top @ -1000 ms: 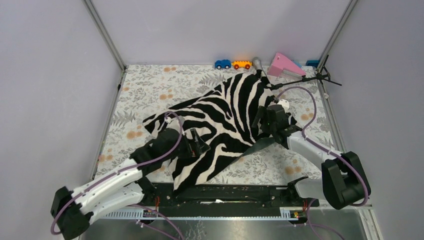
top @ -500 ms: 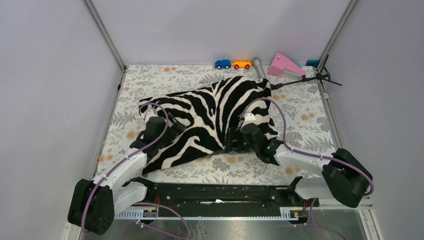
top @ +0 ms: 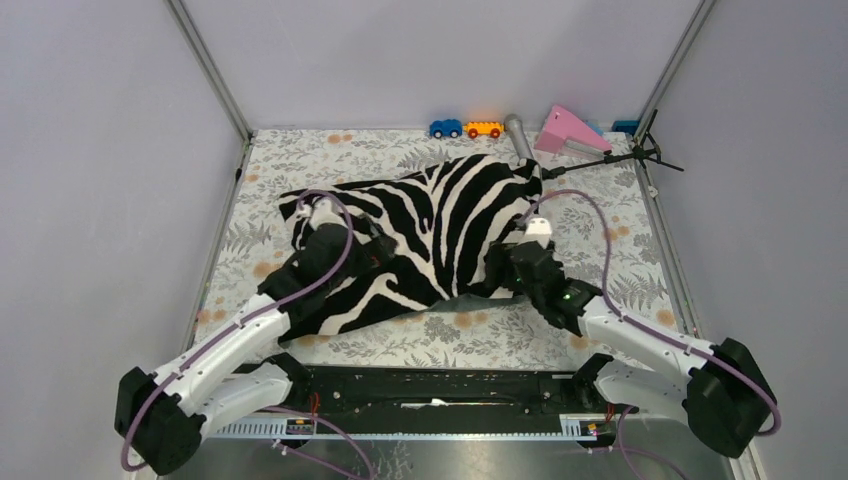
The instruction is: Remove the pillowcase from the pillow
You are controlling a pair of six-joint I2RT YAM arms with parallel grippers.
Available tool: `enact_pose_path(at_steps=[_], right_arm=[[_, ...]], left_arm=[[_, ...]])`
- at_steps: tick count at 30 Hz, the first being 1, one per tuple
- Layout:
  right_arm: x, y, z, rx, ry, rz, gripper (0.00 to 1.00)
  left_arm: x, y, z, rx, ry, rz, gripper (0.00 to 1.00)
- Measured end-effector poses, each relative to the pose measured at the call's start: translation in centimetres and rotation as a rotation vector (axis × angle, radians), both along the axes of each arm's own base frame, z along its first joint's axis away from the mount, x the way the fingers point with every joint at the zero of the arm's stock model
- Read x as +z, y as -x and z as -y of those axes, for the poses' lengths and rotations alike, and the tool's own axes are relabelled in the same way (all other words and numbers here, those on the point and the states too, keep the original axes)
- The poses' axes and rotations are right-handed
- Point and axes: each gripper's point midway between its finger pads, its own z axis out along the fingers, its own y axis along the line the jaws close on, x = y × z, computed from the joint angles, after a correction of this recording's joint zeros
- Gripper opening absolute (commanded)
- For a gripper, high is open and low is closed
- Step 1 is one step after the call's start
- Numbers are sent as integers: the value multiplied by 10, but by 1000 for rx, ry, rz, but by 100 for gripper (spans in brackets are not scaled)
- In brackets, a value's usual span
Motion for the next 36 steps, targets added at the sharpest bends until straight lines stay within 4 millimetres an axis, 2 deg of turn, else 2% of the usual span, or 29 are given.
enact_pose_path(at_steps=[3, 6, 10, 13, 15, 16, 19, 20, 22, 25, 28, 31, 34, 36], right_arm=[[5, -18, 39, -151, -15, 6, 100], [7, -28, 63, -245, -19, 12, 100], [-10, -27, 61, -232, 1, -45, 99], [-36, -25, 46, -171, 10, -148, 100], [-42, -27, 36, -135, -6, -183, 99], [-44, -27, 31, -116, -19, -193, 100], [-42, -24, 13, -43, -65, -201, 100], [-40, -21, 2, -3, -78, -199, 100], [-36, -7, -25, 103, -90, -191, 100], [-29, 28, -72, 312, -131, -190, 100], [-18, 57, -97, 458, -189, -193, 100], [0, 65, -100, 499, -227, -150, 100], [27, 52, -89, 434, -234, -44, 99], [39, 39, -74, 342, -201, 8, 100]], left_arm=[[25, 25, 49, -167, 10, 37, 98], [37, 59, 93, -349, 29, 49, 97], [24, 94, 126, -526, 21, 12, 99], [-8, 113, 140, -624, 25, -46, 99], [-41, 119, 133, -631, 18, -112, 99], [-60, 118, 123, -613, 20, -156, 99], [-112, 104, 73, -459, 9, -290, 99], [-119, 98, 59, -406, 10, -311, 99], [-115, 81, 40, -312, 27, -290, 99], [-107, 58, 8, -170, 11, -253, 99], [-106, 41, -29, -16, -27, -254, 99], [-100, 35, -50, 71, -64, -245, 99], [-80, 30, -54, 90, -64, -185, 95], [-61, 26, -51, 67, -43, -119, 94]])
